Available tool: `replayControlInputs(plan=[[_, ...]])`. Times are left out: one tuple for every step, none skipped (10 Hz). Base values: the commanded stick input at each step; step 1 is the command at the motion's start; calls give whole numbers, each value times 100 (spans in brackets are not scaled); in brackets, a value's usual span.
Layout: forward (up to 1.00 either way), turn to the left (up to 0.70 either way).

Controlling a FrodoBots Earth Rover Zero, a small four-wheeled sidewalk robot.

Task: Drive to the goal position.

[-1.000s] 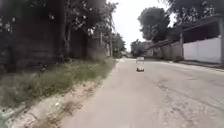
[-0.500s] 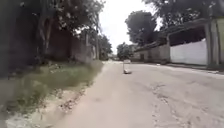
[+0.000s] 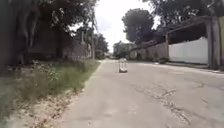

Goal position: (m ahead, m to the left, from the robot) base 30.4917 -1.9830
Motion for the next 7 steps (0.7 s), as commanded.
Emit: replayControlInputs(plan=[[100,0],[100,2],[100,37],[100,26],[100,5],[100,0],[100,0]])
